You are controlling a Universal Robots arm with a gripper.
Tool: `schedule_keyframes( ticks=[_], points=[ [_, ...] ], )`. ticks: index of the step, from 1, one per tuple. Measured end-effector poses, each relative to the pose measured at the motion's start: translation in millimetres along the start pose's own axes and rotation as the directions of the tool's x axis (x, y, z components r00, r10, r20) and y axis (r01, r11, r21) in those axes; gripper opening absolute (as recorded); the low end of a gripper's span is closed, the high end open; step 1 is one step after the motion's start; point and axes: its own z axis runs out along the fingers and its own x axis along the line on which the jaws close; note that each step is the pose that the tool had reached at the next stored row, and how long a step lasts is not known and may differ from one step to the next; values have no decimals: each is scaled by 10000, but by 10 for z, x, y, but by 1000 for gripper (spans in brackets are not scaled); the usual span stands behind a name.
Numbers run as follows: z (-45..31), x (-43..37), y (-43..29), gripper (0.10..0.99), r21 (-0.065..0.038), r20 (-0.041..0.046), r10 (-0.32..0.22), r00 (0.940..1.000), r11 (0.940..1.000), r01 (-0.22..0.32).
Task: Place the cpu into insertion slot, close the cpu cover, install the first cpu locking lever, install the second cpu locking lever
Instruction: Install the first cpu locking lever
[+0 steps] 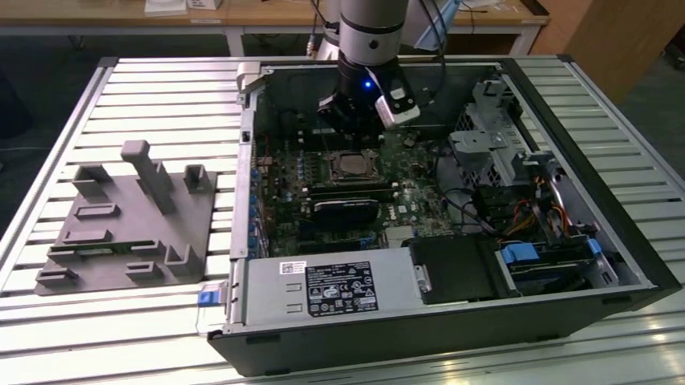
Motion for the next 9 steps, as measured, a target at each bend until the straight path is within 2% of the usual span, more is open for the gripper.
schedule_keyframes(
  ticks=[5,9],
  points=[
    [0,0,0,106,2,0,0,10000,10000,0],
    [0,94,-9,106,2,0,1,10000,10000,-1]
  ],
)
